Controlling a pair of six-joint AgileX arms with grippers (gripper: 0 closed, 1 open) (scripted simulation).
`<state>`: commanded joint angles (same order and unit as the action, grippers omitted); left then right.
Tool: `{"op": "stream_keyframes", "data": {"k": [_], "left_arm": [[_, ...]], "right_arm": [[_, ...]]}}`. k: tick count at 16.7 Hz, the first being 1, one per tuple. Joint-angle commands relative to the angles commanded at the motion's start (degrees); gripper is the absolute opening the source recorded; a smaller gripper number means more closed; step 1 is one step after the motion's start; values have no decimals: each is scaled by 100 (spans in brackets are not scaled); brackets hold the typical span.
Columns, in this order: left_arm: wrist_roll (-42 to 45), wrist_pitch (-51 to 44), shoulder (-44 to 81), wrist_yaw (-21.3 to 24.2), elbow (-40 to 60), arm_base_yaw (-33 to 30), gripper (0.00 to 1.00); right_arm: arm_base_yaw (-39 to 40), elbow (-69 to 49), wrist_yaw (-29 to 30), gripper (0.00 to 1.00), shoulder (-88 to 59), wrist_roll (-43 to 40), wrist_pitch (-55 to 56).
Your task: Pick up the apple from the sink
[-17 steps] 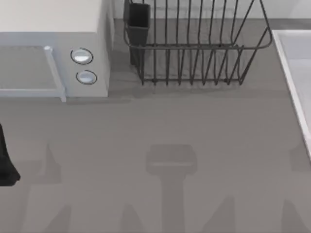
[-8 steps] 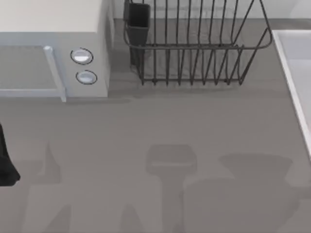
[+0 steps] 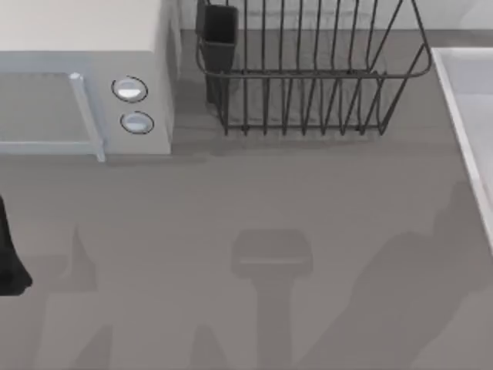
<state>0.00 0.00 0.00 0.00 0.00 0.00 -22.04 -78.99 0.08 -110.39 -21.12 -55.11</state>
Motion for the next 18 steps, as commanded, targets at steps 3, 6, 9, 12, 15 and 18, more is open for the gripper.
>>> {"op": "stream_keyframes", "data": {"k": [3,6,9,12,15,18], "left_arm": [[0,0,0,0,0,0,100],[0,0,0,0,0,0,100],[0,0,0,0,0,0,100],[0,0,0,0,0,0,100],[0,0,0,0,0,0,100],[0,0,0,0,0,0,100]], "right_arm": [[-88,-314,0,100,-425,-85,-221],[-93,-331,0,100,-447,-89,-233],[-63,-307,2,100,-446,-83,-207],[-67,-145,4,100,-739,-80,184],[-76,138,8,100,-1263,-75,1069],[-81,468,13,100,-1818,-65,2052]]}}
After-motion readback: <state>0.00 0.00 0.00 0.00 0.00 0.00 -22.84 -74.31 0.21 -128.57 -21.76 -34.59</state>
